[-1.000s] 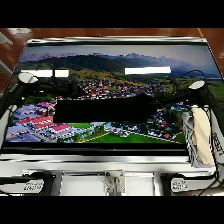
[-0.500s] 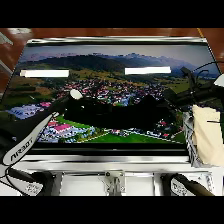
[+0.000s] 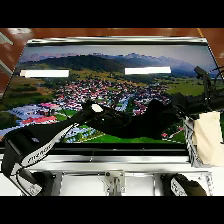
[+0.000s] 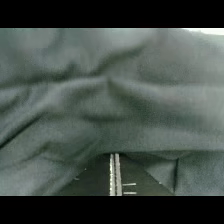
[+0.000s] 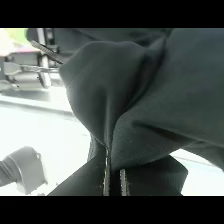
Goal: Fold the shirts.
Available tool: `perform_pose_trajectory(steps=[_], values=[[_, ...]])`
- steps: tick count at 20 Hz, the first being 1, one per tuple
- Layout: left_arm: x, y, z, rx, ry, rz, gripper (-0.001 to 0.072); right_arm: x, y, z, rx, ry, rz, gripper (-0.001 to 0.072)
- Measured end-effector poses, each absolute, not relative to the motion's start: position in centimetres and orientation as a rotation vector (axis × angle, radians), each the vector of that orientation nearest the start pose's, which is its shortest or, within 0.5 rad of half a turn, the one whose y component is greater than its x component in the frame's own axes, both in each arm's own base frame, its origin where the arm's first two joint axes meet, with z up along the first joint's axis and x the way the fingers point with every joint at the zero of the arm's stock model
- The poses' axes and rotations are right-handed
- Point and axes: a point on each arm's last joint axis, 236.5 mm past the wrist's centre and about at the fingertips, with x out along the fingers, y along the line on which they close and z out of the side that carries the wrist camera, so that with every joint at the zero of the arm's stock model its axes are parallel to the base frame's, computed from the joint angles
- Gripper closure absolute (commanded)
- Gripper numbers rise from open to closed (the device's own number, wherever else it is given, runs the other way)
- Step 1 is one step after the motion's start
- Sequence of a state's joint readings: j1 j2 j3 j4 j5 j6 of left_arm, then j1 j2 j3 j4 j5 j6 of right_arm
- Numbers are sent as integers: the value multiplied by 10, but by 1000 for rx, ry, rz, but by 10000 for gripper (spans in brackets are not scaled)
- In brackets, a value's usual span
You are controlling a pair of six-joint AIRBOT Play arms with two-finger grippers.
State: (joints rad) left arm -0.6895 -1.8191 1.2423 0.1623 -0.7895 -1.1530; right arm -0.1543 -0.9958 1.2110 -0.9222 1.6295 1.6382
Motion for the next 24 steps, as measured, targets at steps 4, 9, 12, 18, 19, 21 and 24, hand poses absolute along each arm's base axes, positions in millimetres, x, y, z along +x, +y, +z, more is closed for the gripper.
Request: perform_pose_trajectory(steps=[4,9,12,18,19,21,24], values=[[351,-423,-1,-816,1254,-965,670,300,134,149,559,1231,454,649],[440,-275,162,-869,783,-908,670,329,231,123,500,1193,601,649],[437,-173,266,-822,478,-815,670,345,299,79,502,1199,644,649],[347,-94,372,-608,203,-698,670,365,406,-8,752,1211,637,173],[336,-93,370,-568,214,-678,670,367,416,-12,807,1207,640,173],[326,-91,356,-519,264,-637,669,375,424,-10,882,1184,654,174],[327,-84,328,-513,338,-589,669,381,411,7,907,1183,732,176]])
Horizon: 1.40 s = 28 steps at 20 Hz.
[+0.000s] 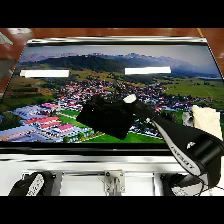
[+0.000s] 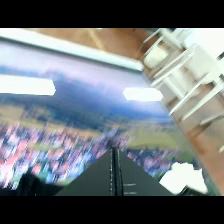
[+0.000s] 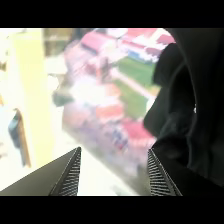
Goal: Fold the shirts.
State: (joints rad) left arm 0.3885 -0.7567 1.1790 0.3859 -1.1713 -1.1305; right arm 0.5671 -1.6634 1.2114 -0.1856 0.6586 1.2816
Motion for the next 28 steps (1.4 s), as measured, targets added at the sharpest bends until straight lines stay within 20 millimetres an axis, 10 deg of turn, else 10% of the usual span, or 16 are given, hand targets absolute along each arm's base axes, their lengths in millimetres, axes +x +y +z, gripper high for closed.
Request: perform_pose_trajectory(steps=[5,8,11,22,23,25,26,28], values=[[334,-76,282,-562,433,-543,669,365,322,34,762,1327,817,176],[336,-74,269,-562,452,-530,669,336,229,5,528,1536,586,16],[336,-73,264,-559,460,-528,669,305,161,-30,407,1692,321,15],[337,-73,261,-555,464,-527,669,306,211,-112,594,1673,304,26],[337,-73,260,-555,464,-526,669,308,219,-113,614,1666,325,69],[337,-73,261,-555,464,-526,669,313,228,-117,629,1638,348,539],[337,-73,261,-555,464,-526,669,317,230,-117,640,1621,355,646],[337,-73,261,-555,463,-527,670,325,239,-114,664,1577,392,649]])
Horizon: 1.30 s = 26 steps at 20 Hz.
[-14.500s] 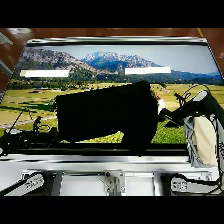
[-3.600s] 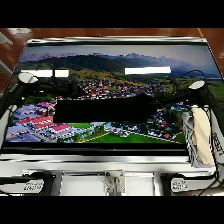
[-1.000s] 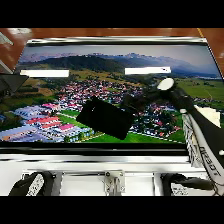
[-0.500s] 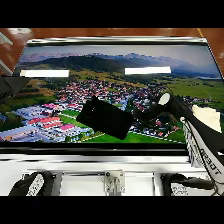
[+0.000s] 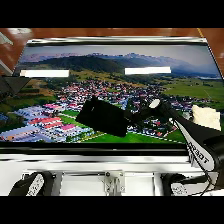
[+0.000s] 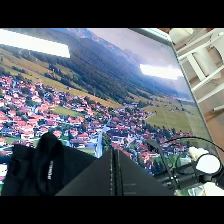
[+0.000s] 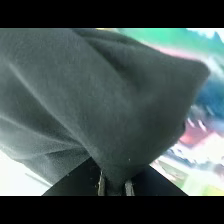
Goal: Fold the shirts.
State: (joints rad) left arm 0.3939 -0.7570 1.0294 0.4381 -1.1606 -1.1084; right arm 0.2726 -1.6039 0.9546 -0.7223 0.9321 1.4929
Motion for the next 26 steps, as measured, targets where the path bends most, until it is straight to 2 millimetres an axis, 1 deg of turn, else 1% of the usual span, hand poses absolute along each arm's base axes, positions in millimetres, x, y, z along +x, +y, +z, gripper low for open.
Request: perform_pose_trajectory(steps=[2,4,6,8,9,10,11,12,13,15,18,21,22,24,26], values=[[337,-73,261,-555,464,-526,669,333,245,-103,666,1534,455,650],[337,-72,260,-553,465,-524,669,346,246,-80,656,1475,526,649],[337,-71,258,-549,470,-521,669,367,238,-39,656,1376,587,649],[338,-71,257,-548,473,-519,669,393,216,14,671,1248,607,650],[338,-71,256,-547,475,-517,670,404,199,41,686,1187,600,650],[338,-71,256,-548,476,-517,669,414,178,69,707,1127,576,650],[338,-70,255,-548,477,-517,669,421,153,91,715,1076,542,649],[338,-70,255,-548,479,-517,669,425,124,111,717,1035,494,650],[338,-71,254,-546,483,-519,669,425,92,126,715,1004,432,649],[335,-74,252,-544,497,-532,669,419,25,147,713,957,291,650],[329,-79,249,-541,525,-557,669,397,-68,163,742,904,80,650],[325,-83,247,-539,545,-575,669,370,-140,171,767,843,-85,649],[324,-84,246,-539,549,-579,669,361,-159,173,766,826,-125,650],[323,-85,246,-538,553,-583,669,344,-188,171,755,816,-198,650],[322,-85,245,-539,557,-586,669,331,-207,167,729,823,-256,649]])
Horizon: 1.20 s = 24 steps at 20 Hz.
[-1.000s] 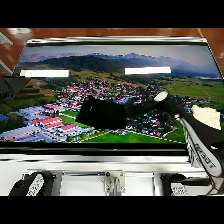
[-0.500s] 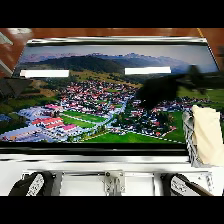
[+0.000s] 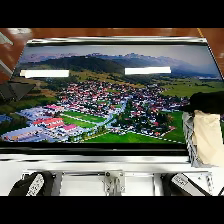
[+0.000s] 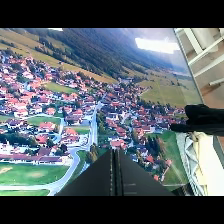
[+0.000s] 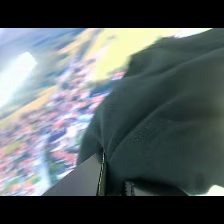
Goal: Fold the shirts.
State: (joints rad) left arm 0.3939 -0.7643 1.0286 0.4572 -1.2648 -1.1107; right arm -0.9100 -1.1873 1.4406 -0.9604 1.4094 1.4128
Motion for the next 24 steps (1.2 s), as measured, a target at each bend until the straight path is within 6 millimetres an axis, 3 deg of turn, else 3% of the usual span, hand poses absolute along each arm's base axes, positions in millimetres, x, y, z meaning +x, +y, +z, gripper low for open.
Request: perform_pose_trajectory(steps=[3,6,9,14,21,22,23,24], values=[[322,-86,245,-539,558,-587,669,324,-222,168,675,813,-282,650],[322,-86,245,-539,559,-588,669,324,-235,181,592,777,-300,649],[322,-86,245,-539,559,-587,669,300,-249,179,493,868,-373,649],[322,-86,245,-540,559,-587,669,222,-258,140,525,1179,-561,649],[322,-85,245,-540,558,-586,669,144,-221,58,695,1577,-624,648],[322,-85,245,-540,557,-586,669,134,-218,47,703,1626,-636,607],[322,-85,245,-540,557,-586,669,126,-216,39,702,1660,-649,385],[322,-85,245,-540,557,-586,669,116,-218,32,691,1696,-676,40]])
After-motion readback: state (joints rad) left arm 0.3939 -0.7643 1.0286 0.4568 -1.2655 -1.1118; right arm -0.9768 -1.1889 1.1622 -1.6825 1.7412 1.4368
